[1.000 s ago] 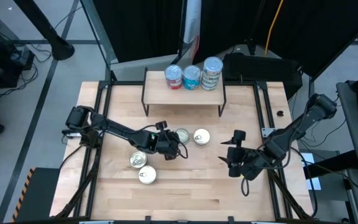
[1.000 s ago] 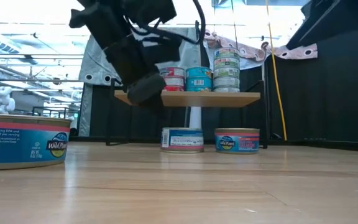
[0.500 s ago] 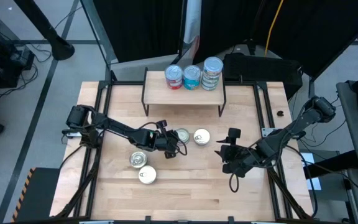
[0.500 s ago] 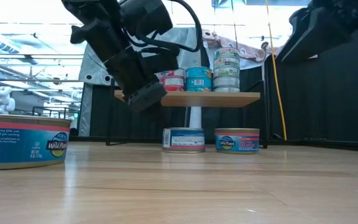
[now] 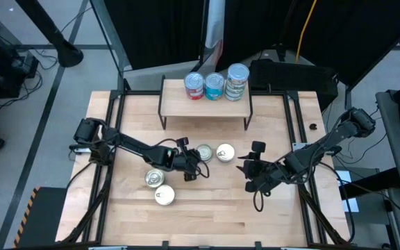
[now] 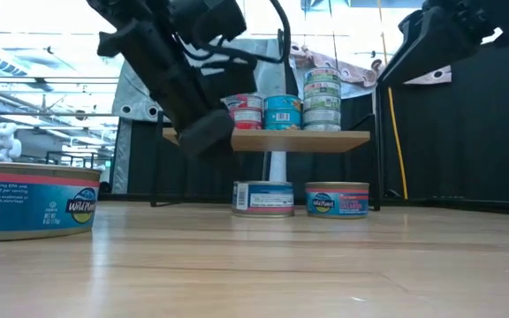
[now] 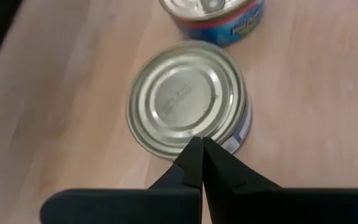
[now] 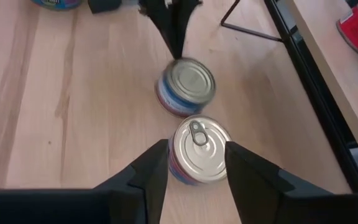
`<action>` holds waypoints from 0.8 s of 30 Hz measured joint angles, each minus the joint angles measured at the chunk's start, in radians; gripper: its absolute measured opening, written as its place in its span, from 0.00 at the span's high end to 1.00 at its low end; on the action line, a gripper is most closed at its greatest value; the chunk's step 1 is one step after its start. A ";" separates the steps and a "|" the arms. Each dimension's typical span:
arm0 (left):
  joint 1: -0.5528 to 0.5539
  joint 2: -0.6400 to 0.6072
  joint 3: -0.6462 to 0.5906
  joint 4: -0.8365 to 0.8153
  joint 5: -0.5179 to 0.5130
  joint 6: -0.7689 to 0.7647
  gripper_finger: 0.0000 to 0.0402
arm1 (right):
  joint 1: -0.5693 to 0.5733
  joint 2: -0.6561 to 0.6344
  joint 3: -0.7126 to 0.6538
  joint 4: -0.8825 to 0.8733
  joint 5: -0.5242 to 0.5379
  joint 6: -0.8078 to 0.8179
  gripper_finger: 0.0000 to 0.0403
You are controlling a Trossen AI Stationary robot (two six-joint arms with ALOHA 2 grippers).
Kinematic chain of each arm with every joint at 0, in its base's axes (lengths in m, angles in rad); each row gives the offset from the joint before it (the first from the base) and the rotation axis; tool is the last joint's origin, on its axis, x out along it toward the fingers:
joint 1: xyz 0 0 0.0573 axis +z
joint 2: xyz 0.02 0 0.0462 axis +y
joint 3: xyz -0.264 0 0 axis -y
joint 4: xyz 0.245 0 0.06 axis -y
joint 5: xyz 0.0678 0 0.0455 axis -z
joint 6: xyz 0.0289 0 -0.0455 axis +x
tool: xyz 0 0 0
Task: Stack canned seafood by type on shelf
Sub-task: Put the blue pink tuna can on the shelf
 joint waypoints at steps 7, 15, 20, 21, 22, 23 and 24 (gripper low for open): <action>0.007 0.027 -0.015 0.012 -0.010 -0.026 1.00 | 0.000 0.008 0.000 0.055 -0.025 -0.052 0.63; 0.008 0.030 -0.019 -0.071 0.032 -0.067 1.00 | -0.006 0.008 0.000 0.060 -0.026 -0.055 0.63; -0.024 -0.015 -0.006 -0.041 -0.011 -0.045 1.00 | -0.007 0.008 0.000 0.060 -0.026 -0.063 0.63; -0.030 -0.031 0.004 -0.002 -0.021 -0.025 1.00 | -0.007 0.008 0.000 0.060 -0.026 -0.067 0.63; -0.031 -0.041 0.006 0.019 -0.022 -0.008 1.00 | -0.007 0.008 0.000 0.061 -0.025 -0.073 0.63; -0.026 -0.046 0.004 0.029 -0.023 0.008 1.00 | -0.007 0.007 0.000 0.063 -0.025 -0.077 0.63; -0.017 -0.044 0.002 0.046 -0.020 0.027 1.00 | -0.008 0.007 0.000 0.065 -0.025 -0.079 0.63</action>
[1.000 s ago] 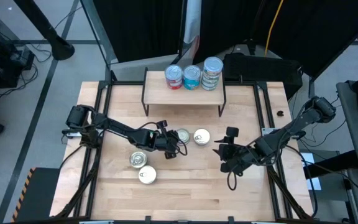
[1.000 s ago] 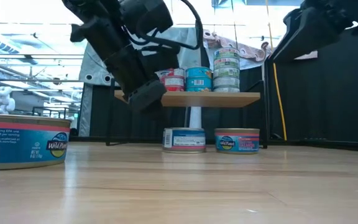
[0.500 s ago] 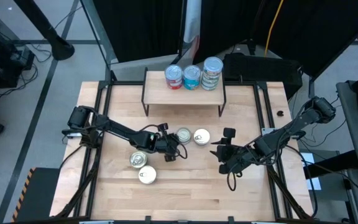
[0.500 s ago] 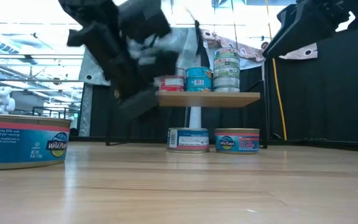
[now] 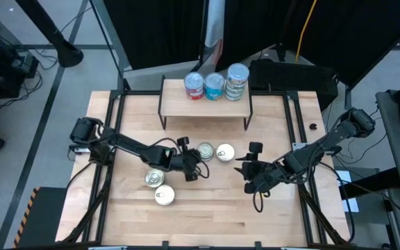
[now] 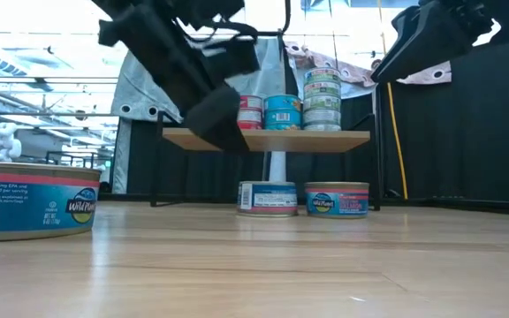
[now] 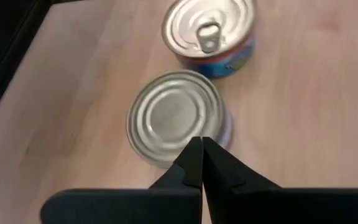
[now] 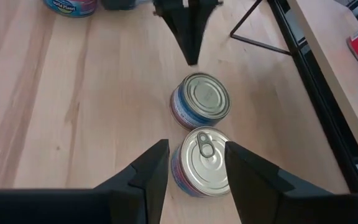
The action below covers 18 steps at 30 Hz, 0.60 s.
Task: Stack canned seafood by type on shelf
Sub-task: Put the blue pink tuna can on the shelf
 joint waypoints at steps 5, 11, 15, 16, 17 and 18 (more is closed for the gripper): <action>0.059 0.017 -0.004 0.042 0.075 0.005 1.00 | -0.012 0.000 0.000 0.003 0.000 -0.001 0.63; 0.084 0.040 -0.024 0.026 0.100 -0.001 1.00 | -0.012 -0.001 0.000 0.001 -0.011 -0.002 0.63; 0.083 0.049 -0.022 0.032 0.109 -0.008 1.00 | -0.014 -0.001 0.000 -0.002 -0.022 -0.005 0.63; 0.083 0.049 -0.022 0.021 0.110 -0.018 1.00 | -0.015 -0.001 0.000 -0.001 -0.022 -0.005 0.63; 0.083 0.049 -0.022 0.015 0.111 -0.024 1.00 | -0.016 -0.001 0.000 -0.002 -0.022 -0.005 0.63; 0.083 0.049 -0.022 0.009 0.111 -0.028 1.00 | -0.016 -0.001 0.000 -0.003 -0.022 -0.005 0.63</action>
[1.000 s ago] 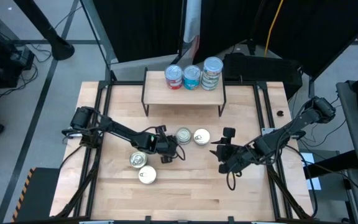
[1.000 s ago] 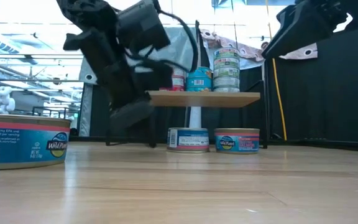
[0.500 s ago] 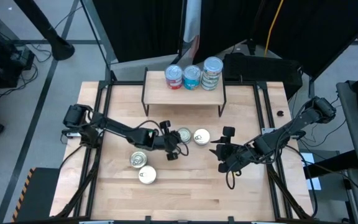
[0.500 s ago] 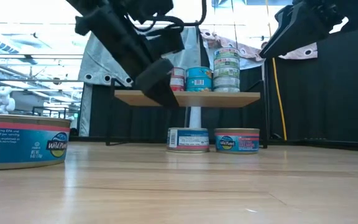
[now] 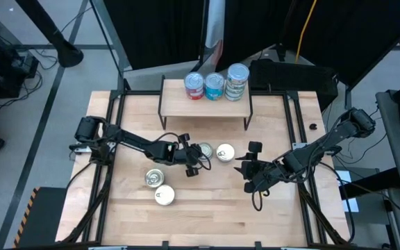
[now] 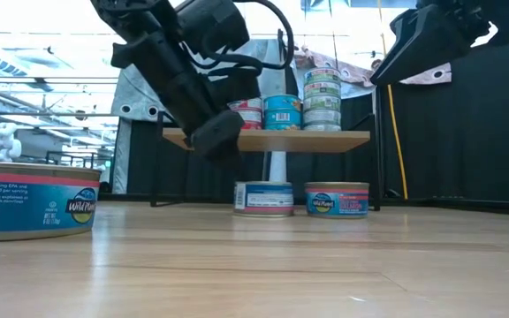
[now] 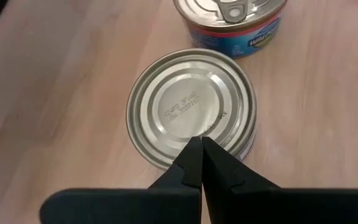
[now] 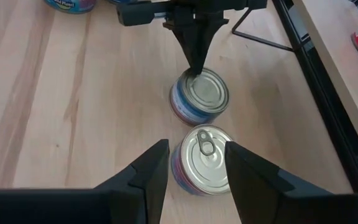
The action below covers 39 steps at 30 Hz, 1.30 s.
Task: Stack canned seafood by type on shelf
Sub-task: Put the blue pink tuna can on the shelf
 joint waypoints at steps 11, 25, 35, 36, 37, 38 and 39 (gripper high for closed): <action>-0.066 -0.003 -0.101 0.095 -0.065 -0.106 1.00 | 0.000 0.000 0.000 -0.001 -0.004 0.000 0.63; -0.165 -0.032 -0.141 0.112 -0.133 -0.175 1.00 | 0.000 0.000 0.000 -0.001 -0.004 0.000 0.63; -0.222 -0.059 -0.119 0.062 -0.181 -0.206 1.00 | 0.000 0.000 0.000 -0.001 -0.004 0.000 0.63; -0.227 -0.071 -0.118 0.049 -0.186 -0.206 1.00 | 0.000 0.000 0.000 -0.001 -0.004 -0.001 0.63; -0.233 -0.085 -0.118 0.032 -0.196 -0.207 1.00 | 0.000 0.000 0.000 0.000 -0.004 -0.004 0.63; -0.235 -0.096 -0.118 0.032 -0.207 -0.207 1.00 | 0.000 0.000 0.000 0.001 -0.004 -0.003 0.63; -0.238 -0.108 -0.115 0.032 -0.218 -0.210 1.00 | 0.000 0.000 0.000 0.002 -0.004 -0.005 0.63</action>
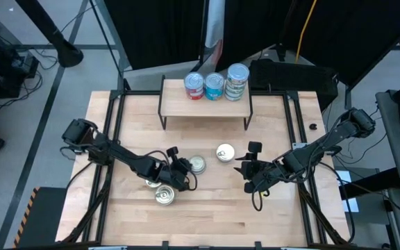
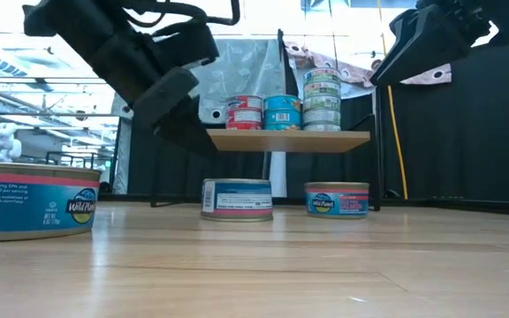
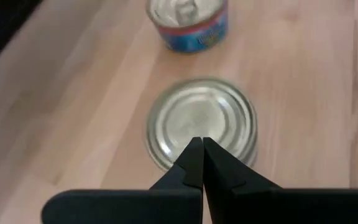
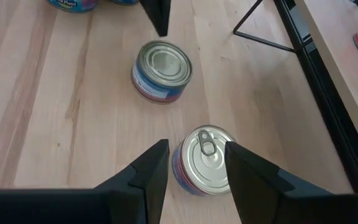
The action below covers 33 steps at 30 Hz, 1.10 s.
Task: Stack canned seafood by type on shelf
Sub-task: Put the blue pink tuna can on the shelf
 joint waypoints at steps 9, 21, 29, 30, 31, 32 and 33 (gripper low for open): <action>-0.005 -0.017 -0.003 -0.018 -0.022 -0.032 1.00 | 0.000 0.000 0.000 0.012 0.000 -0.014 0.63; -0.012 -0.018 -0.102 0.022 -0.022 -0.127 1.00 | 0.000 0.000 0.000 0.015 0.000 -0.014 0.63; -0.029 -0.019 -0.107 0.016 -0.021 -0.155 1.00 | 0.000 0.000 0.000 0.015 0.000 -0.014 0.63; -0.031 -0.019 -0.107 0.016 -0.021 -0.155 1.00 | 0.000 0.000 0.000 0.015 0.000 -0.014 0.63; -0.031 -0.019 -0.107 0.016 -0.022 -0.155 1.00 | -0.001 0.000 0.000 0.015 0.000 -0.014 0.63; -0.031 -0.019 -0.107 0.017 -0.022 -0.155 1.00 | -0.001 0.000 0.000 0.015 0.000 -0.014 0.63; -0.031 -0.019 -0.107 0.021 -0.022 -0.155 1.00 | -0.001 0.000 0.000 0.015 0.000 -0.014 0.63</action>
